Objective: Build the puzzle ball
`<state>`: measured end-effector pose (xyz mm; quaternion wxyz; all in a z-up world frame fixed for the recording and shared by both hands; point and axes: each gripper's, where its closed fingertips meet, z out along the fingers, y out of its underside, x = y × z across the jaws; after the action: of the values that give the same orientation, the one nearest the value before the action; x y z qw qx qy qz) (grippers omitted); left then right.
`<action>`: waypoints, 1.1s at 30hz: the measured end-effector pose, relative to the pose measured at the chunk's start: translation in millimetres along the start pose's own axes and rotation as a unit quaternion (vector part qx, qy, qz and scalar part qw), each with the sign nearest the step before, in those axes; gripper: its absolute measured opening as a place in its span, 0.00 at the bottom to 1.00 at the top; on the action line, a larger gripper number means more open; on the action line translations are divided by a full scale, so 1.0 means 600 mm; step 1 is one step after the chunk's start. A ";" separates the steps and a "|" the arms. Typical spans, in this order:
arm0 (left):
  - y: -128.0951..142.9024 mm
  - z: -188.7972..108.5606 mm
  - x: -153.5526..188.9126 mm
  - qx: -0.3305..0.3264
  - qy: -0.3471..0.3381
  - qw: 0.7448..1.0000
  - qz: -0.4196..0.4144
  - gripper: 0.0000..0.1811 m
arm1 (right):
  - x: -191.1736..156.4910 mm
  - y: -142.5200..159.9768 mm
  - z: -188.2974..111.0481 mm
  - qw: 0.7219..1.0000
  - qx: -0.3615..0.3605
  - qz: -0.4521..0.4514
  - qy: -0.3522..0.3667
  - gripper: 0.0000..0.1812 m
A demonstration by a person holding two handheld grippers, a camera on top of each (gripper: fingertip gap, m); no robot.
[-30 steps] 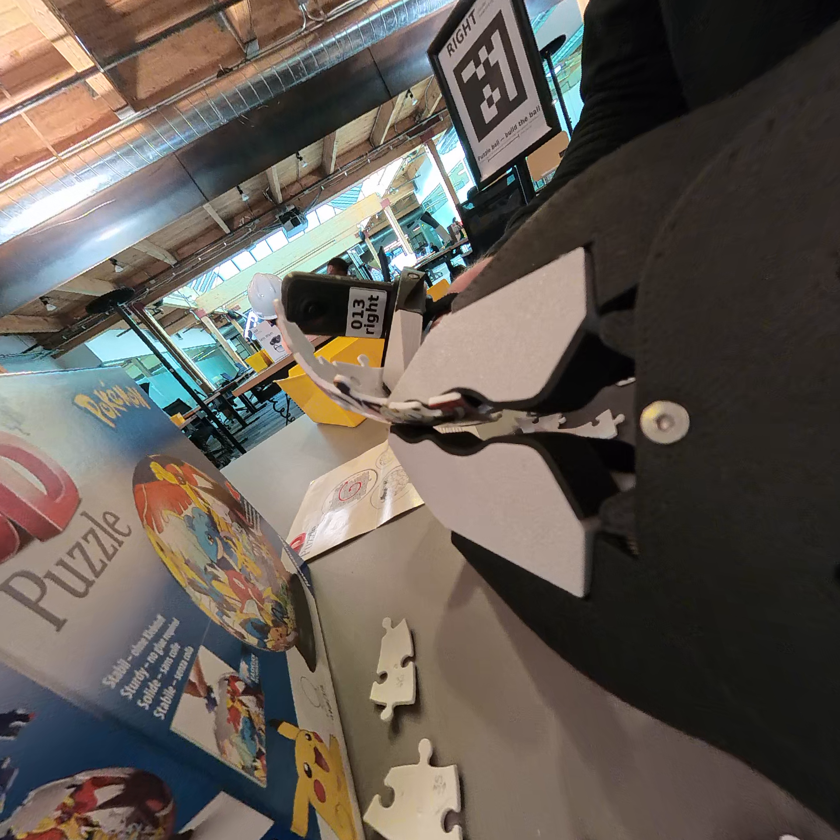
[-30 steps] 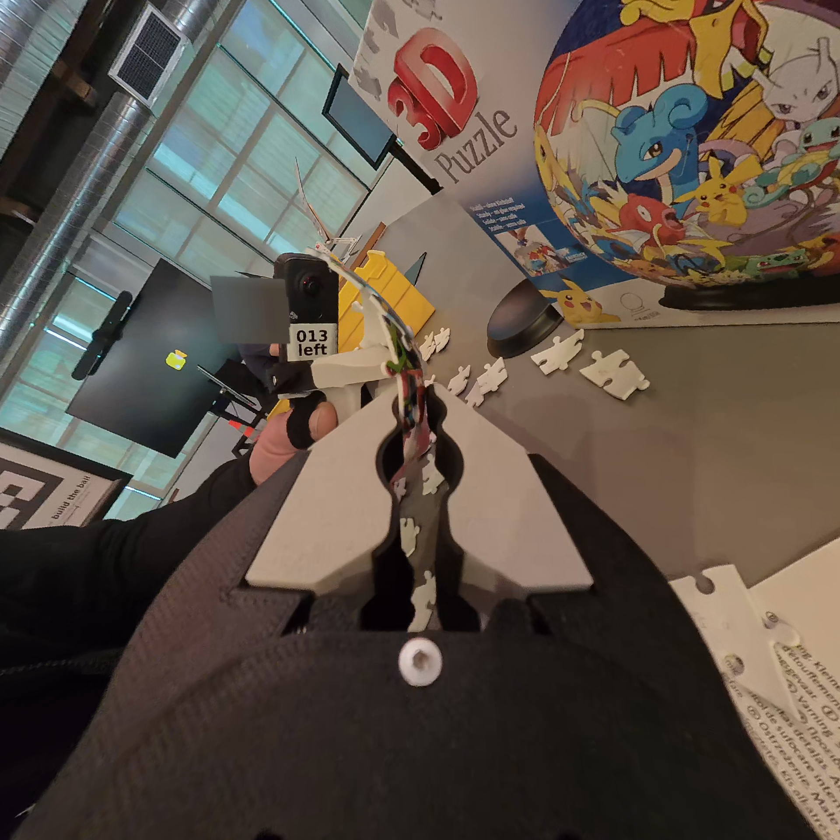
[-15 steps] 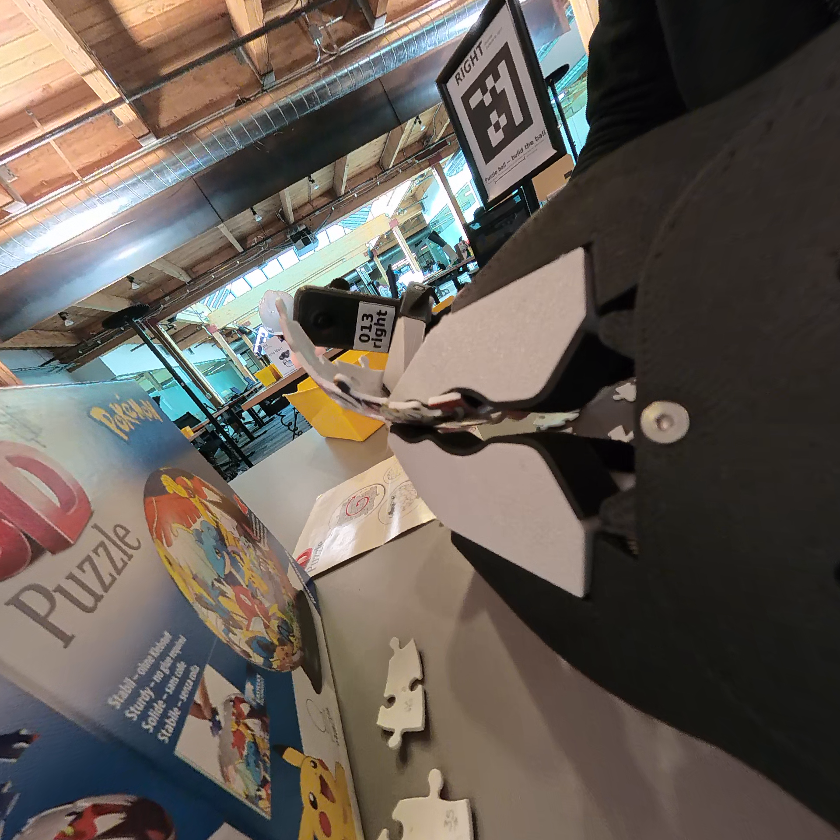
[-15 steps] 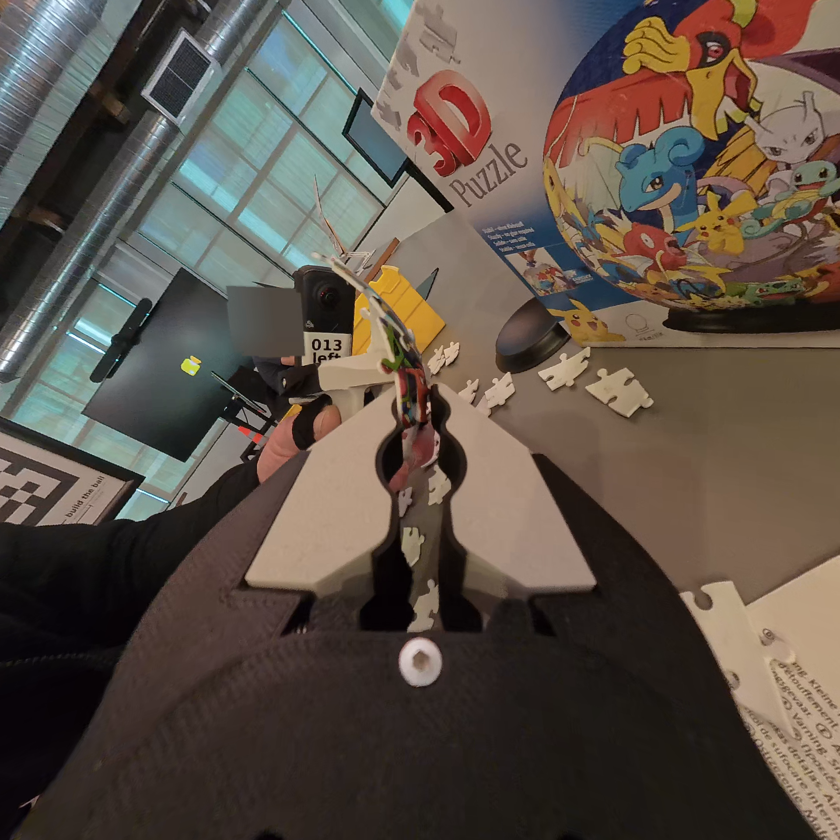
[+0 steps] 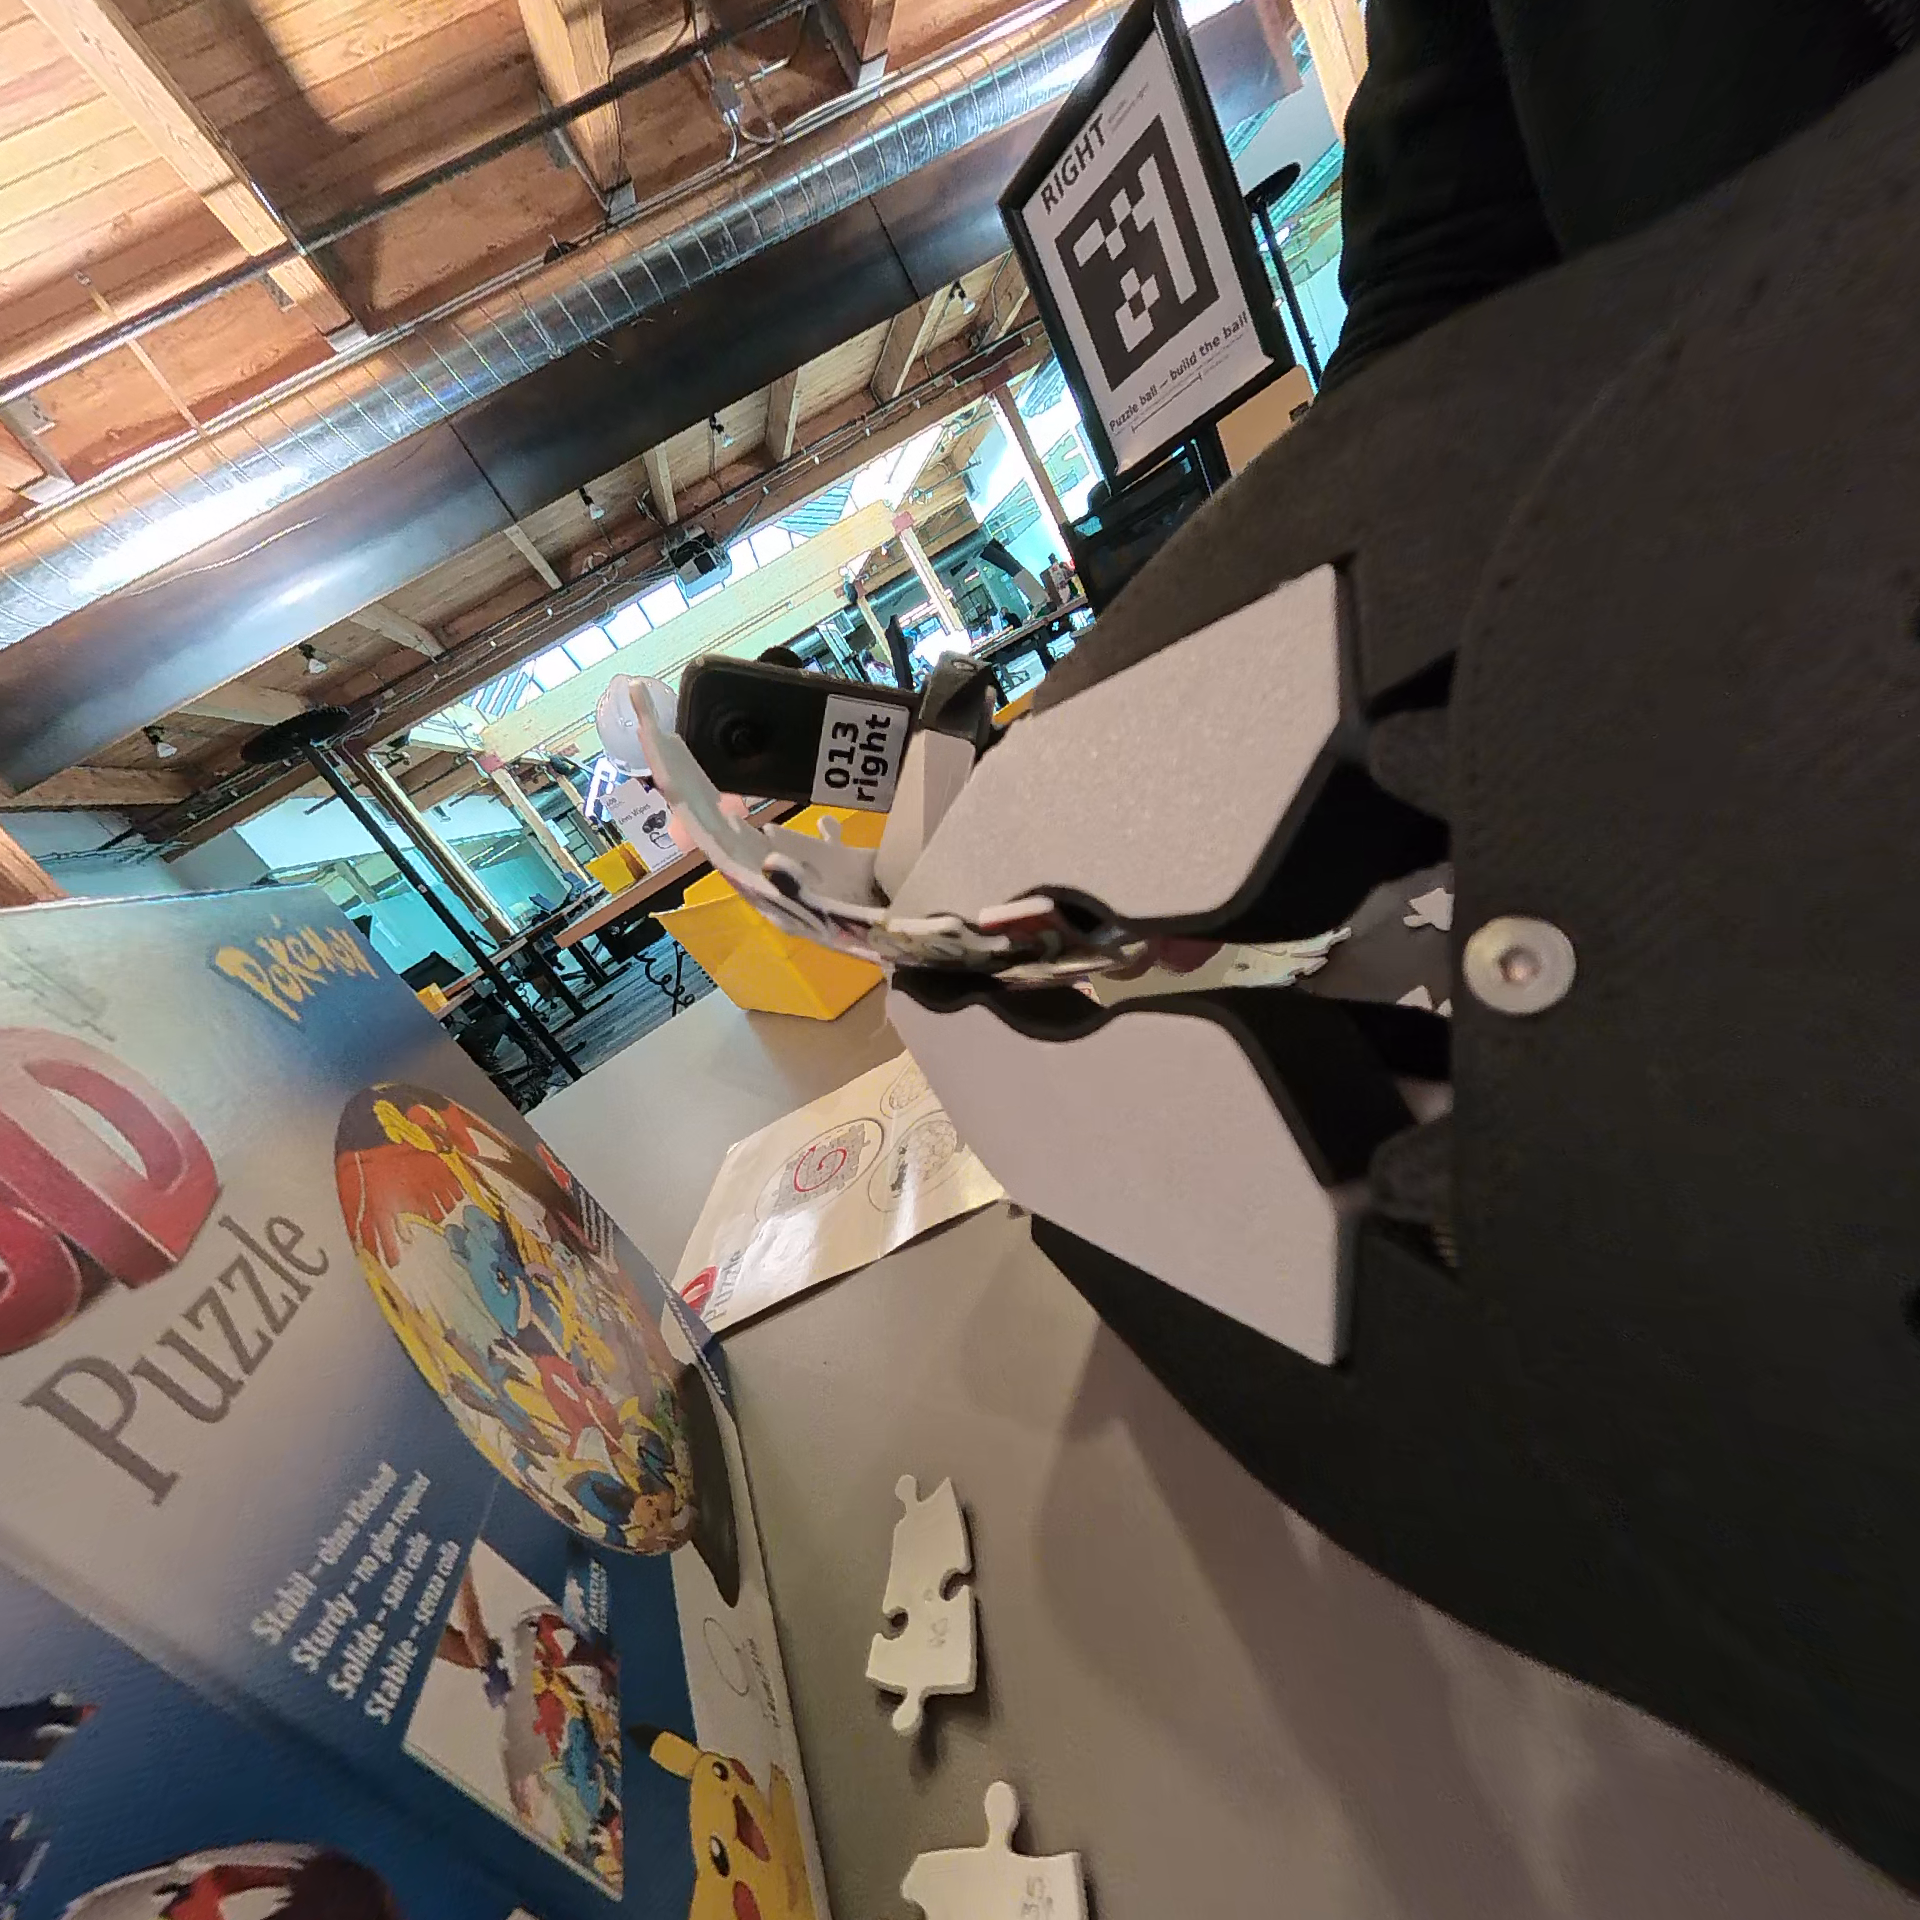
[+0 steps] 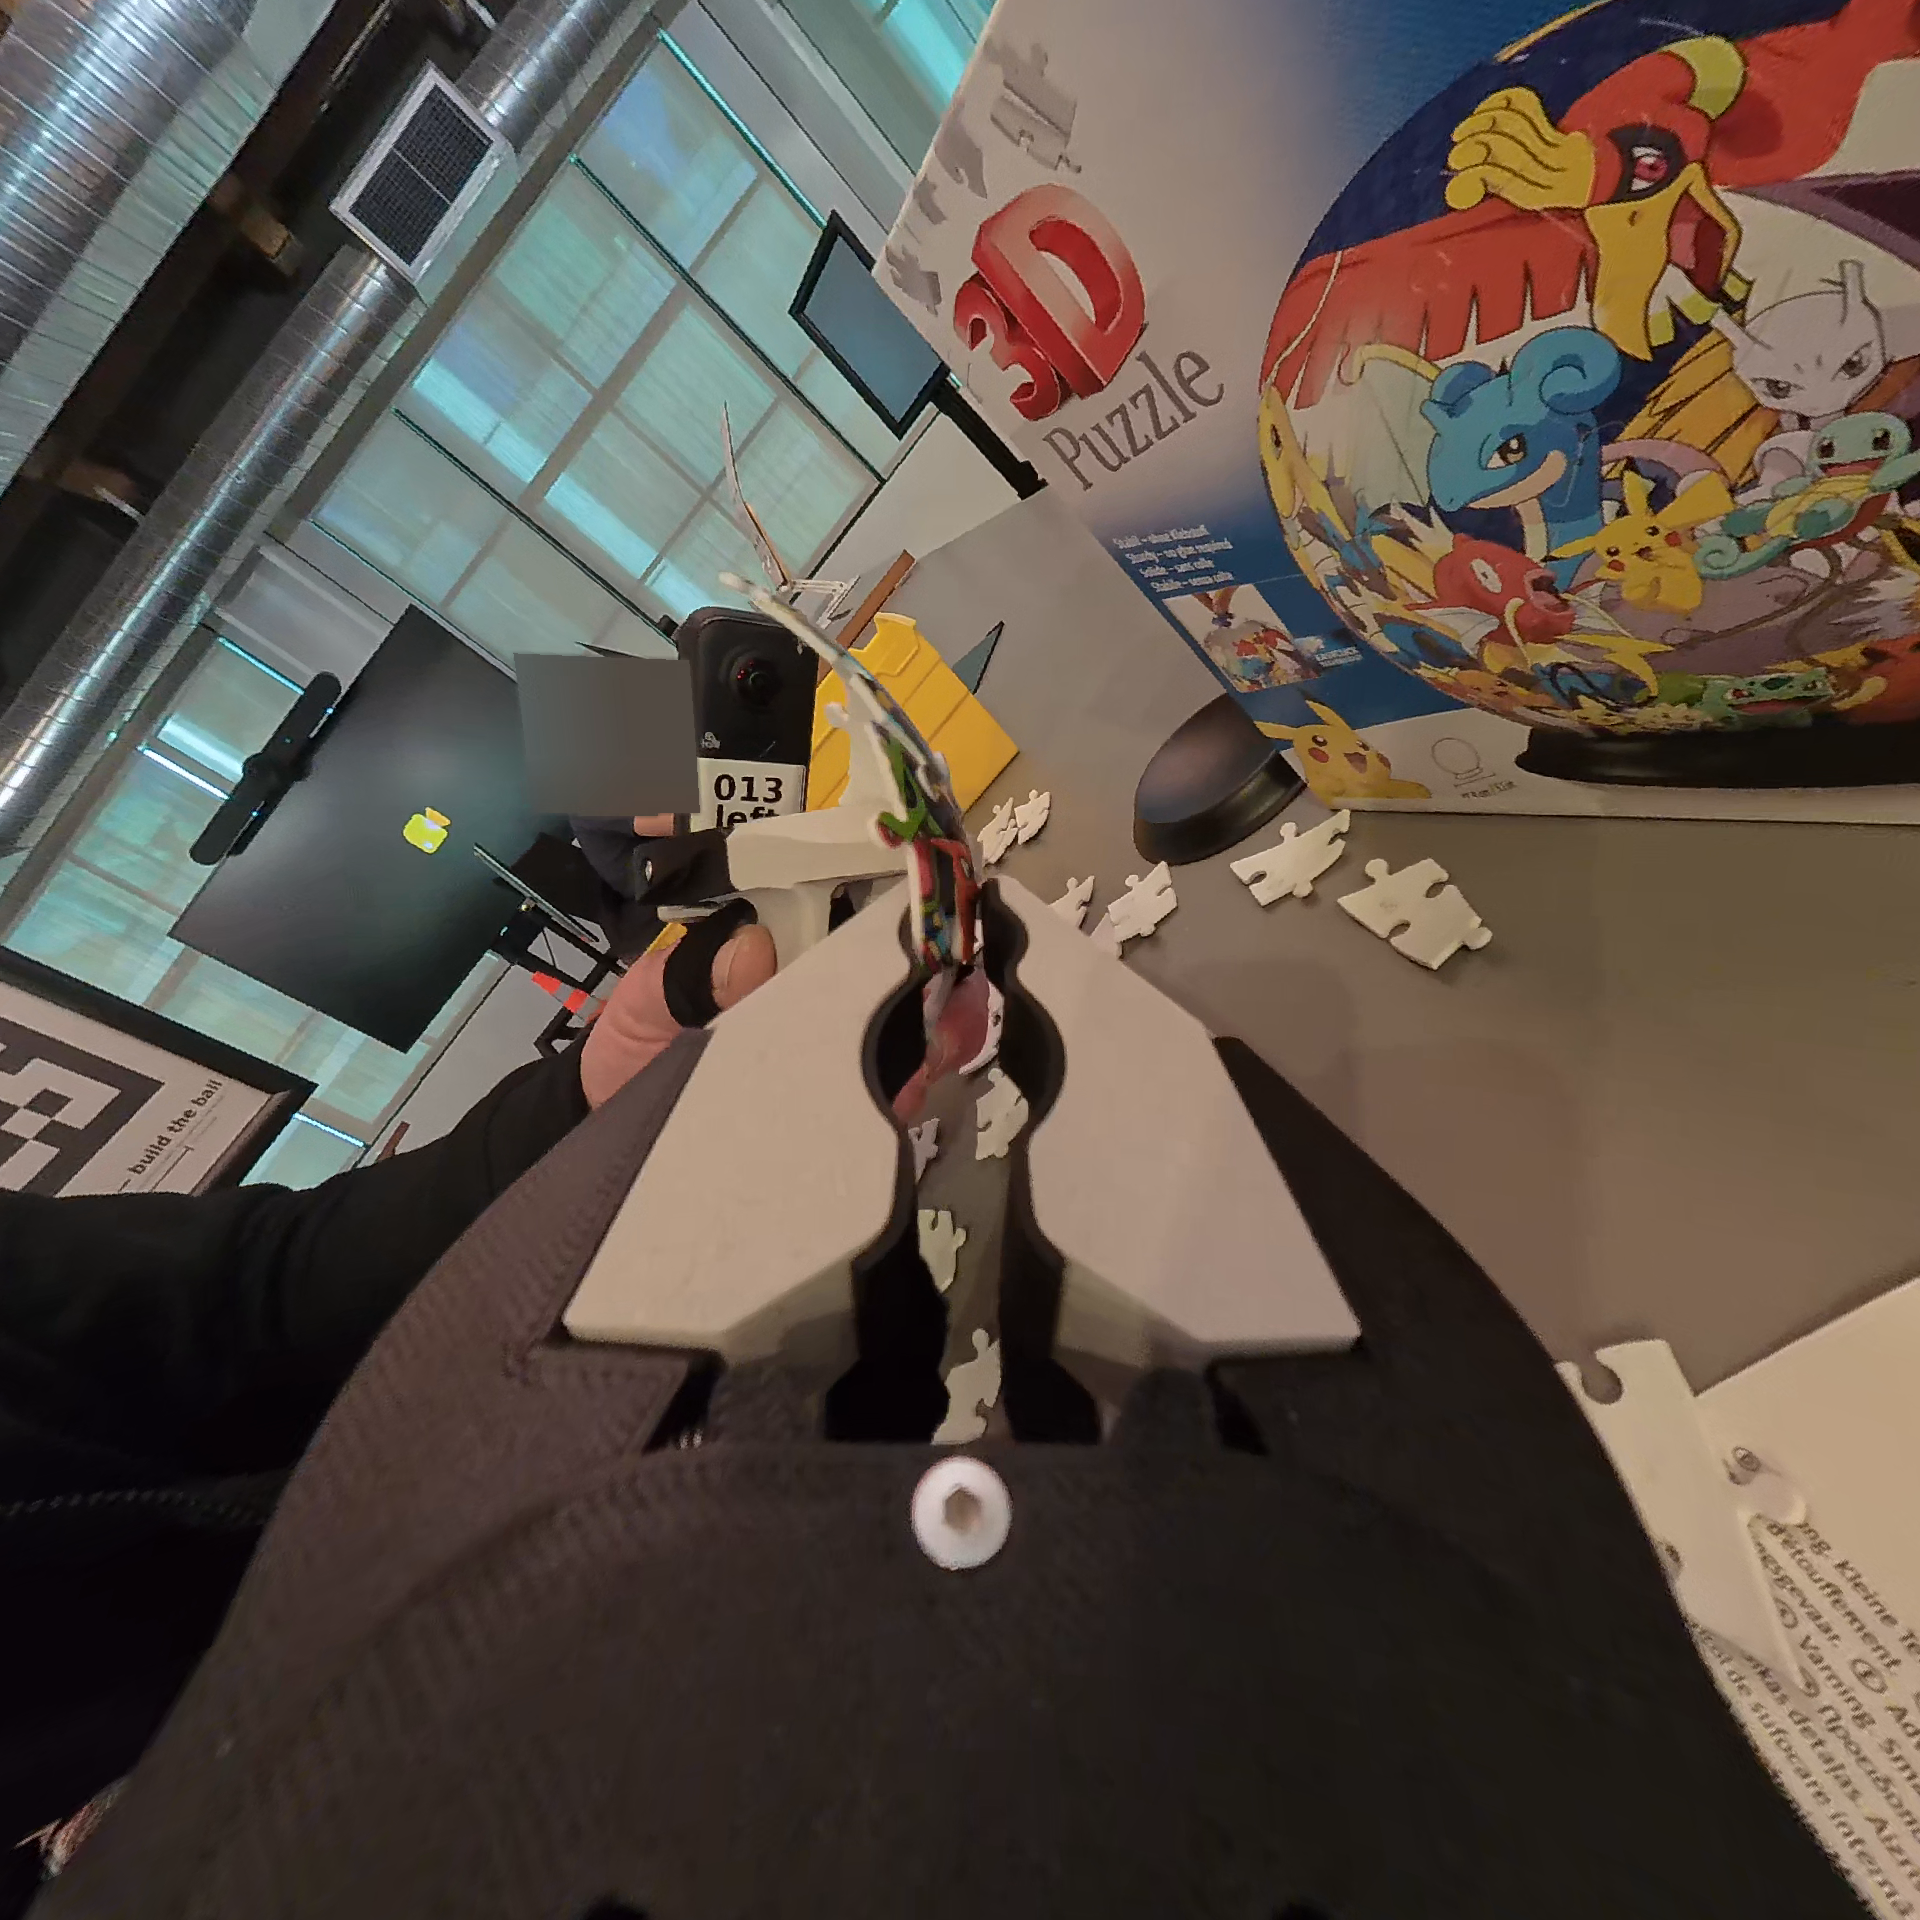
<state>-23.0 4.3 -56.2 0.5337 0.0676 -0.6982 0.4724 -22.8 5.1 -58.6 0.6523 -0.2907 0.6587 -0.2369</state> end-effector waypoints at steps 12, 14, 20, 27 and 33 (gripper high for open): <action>0.001 0.000 -0.001 -0.001 0.003 1.000 -0.009 0.01 | 0.002 0.000 0.000 1.000 0.000 -0.008 0.001 0.02; 0.000 0.000 0.002 0.001 0.007 1.000 -0.010 0.01 | -0.001 -0.002 0.000 1.000 0.001 -0.017 -0.001 0.03; 0.002 0.000 0.004 -0.004 0.014 1.000 -0.017 0.02 | -0.006 0.002 -0.002 0.999 -0.016 -0.037 -0.006 0.02; 0.005 0.001 0.000 -0.004 0.006 1.000 -0.020 0.02 | -0.001 0.004 -0.001 0.999 -0.021 -0.031 0.003 0.01; -0.001 0.000 0.007 -0.001 0.012 1.000 -0.014 0.01 | -0.007 -0.009 -0.002 1.000 0.003 -0.008 -0.017 0.05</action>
<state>-24.2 5.5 -52.6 0.5488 0.0710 -0.6912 0.4648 -23.8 4.1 -51.8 0.6620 -0.2979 0.6446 -0.2397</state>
